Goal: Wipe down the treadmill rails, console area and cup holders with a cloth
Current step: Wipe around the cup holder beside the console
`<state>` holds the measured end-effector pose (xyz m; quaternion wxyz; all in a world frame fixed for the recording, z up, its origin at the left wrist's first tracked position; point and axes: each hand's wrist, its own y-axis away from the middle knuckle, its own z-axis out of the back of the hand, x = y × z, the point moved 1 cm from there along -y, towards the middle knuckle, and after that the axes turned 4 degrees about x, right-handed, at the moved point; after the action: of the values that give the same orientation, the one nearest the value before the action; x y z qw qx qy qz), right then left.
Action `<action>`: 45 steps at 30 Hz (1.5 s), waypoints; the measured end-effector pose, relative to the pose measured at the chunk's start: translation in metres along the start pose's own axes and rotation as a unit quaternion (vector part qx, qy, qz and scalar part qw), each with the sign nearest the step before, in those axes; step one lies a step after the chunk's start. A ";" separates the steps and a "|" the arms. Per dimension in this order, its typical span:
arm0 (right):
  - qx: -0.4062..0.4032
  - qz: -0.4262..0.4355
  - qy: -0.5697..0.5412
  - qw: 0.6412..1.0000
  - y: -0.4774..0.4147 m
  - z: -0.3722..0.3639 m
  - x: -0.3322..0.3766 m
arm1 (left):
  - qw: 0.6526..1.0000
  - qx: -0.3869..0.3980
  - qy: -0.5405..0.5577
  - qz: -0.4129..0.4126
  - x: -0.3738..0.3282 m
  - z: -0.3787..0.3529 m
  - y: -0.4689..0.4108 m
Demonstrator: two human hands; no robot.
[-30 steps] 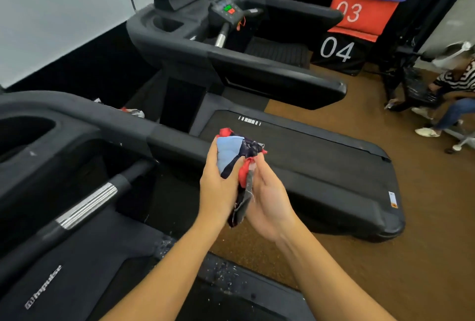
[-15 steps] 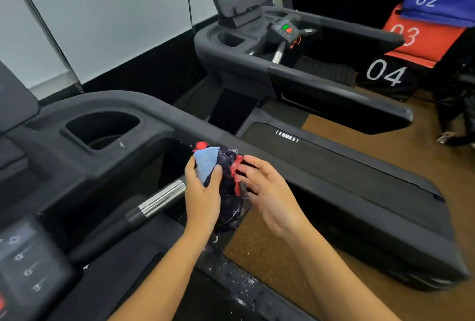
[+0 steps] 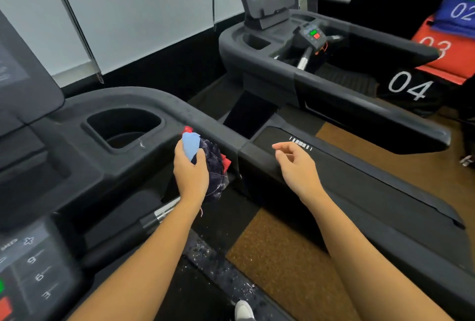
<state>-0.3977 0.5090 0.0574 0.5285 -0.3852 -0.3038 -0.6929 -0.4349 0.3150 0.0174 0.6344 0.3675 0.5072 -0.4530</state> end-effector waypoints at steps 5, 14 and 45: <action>0.047 0.019 0.072 0.996 -0.025 -0.006 -0.006 | 0.993 0.101 -0.060 0.001 0.004 -0.032 -0.020; 0.072 -0.008 0.070 0.995 -0.047 -0.017 -0.016 | 0.983 0.165 -0.059 -0.057 0.012 -0.084 0.054; 0.134 -0.121 -0.084 0.980 -0.081 -0.006 -0.034 | 0.887 0.217 -0.315 -0.260 -0.017 -0.103 0.004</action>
<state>-0.4724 0.5421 0.0244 0.4601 -0.3281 -0.4816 -0.6698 -0.4645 0.4146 0.0117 0.5248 0.1893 0.2466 -0.7924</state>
